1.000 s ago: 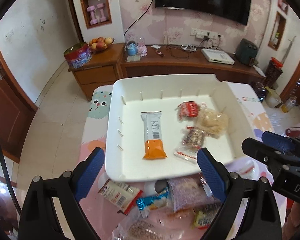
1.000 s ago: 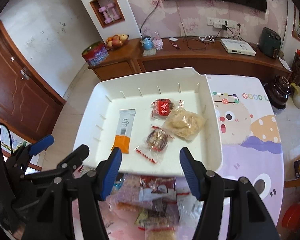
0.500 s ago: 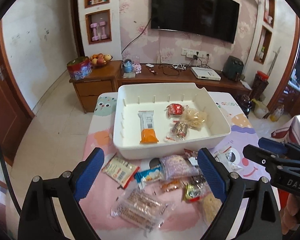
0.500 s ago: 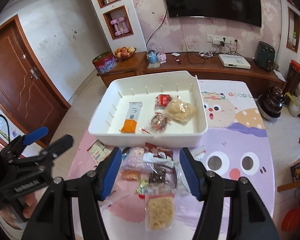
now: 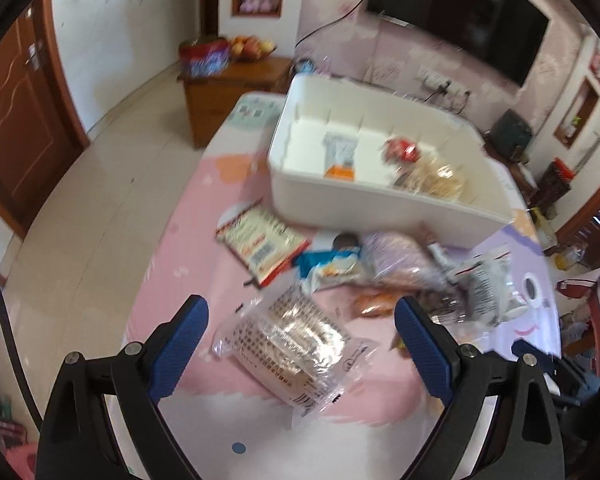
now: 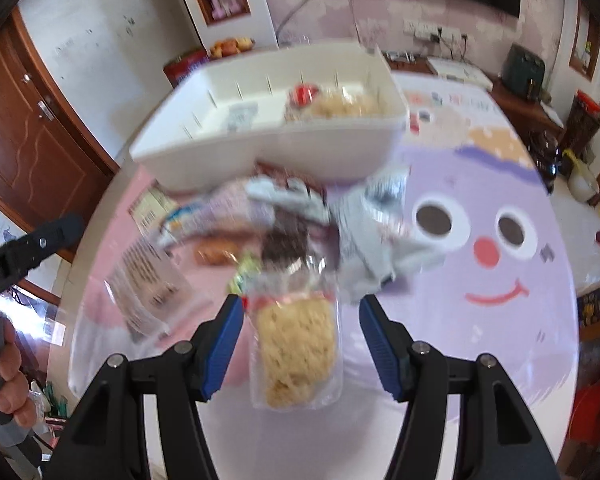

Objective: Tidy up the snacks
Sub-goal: 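Withdraw both tools from the tray toward the snack pile, then grasp the printed clear pastry bag with the left tool while the right tool grasps another rice-cake bag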

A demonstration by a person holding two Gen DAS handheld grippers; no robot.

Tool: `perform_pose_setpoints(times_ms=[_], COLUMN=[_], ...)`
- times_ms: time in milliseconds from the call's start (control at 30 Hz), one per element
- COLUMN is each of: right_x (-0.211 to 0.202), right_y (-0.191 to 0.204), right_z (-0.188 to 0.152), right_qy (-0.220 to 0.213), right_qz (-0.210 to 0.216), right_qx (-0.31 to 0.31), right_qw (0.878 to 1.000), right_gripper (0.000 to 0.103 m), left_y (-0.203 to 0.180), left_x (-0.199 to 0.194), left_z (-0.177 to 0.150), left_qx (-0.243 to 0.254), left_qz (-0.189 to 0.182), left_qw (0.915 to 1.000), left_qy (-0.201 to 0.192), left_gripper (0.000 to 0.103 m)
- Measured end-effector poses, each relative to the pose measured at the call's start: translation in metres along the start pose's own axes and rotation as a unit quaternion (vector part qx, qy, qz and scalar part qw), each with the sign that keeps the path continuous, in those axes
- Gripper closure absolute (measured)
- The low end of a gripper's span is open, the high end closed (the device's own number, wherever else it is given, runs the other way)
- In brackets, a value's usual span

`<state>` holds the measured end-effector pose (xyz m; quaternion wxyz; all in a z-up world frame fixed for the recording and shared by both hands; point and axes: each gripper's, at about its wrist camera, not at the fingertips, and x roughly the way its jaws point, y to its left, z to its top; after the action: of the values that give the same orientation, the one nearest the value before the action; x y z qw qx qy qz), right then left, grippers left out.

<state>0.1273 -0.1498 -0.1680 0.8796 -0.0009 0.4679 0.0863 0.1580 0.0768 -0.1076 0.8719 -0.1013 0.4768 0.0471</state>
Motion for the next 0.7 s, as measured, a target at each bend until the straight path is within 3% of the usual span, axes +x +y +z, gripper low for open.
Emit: perform_pose_setpoints(times_ms=[300, 400, 500, 600, 700], right_x=[0.043, 0.052, 0.06, 0.06, 0.057], right_y=[0.009, 0.017, 0.025, 0.034, 0.034], right_z=[-0.025, -0.033, -0.042, -0.049, -0.057], right_qy=[0.032, 0.033, 0.033, 0.015, 0.0], right_qz=[-0.007, -0.03, -0.046, -0.072, -0.072], right_qx=[-0.008, -0.023, -0.032, -0.053, -0.055], right_qw=[0.999, 0.999, 0.998, 0.996, 0.996], right_gripper=[0.042, 0.041, 0.04, 0.041, 0.044], left_y=[0.003, 0.007, 0.009, 0.003, -0.003], left_x=[0.063, 0.079, 0.086, 0.091, 0.092], left_z=[-0.009, -0.014, -0.017, -0.017, -0.02], left_qx=[-0.045, -0.06, -0.075, -0.063, -0.055], left_qz=[0.062, 0.082, 0.088, 0.122, 0.15], left_qw=[0.9949, 0.991, 0.9896, 0.9867, 0.9828], left_qy=[0.065, 0.087, 0.087, 0.087, 0.092], left_gripper=[0.009, 0.009, 0.005, 0.004, 0.004])
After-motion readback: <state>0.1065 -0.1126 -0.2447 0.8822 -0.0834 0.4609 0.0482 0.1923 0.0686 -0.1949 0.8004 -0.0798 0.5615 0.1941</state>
